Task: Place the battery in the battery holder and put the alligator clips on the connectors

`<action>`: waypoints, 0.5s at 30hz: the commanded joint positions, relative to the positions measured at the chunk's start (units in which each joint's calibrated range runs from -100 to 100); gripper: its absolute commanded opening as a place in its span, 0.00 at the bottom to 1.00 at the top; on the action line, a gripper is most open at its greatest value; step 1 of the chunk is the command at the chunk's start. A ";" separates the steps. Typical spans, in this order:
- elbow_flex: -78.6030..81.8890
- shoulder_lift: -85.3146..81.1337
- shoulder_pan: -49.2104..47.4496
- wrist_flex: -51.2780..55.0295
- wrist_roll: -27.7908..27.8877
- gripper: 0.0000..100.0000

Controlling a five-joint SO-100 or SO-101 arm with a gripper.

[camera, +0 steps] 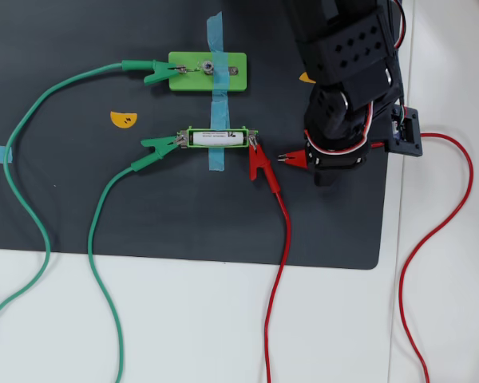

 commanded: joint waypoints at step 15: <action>-2.45 2.59 2.20 -0.86 0.39 0.16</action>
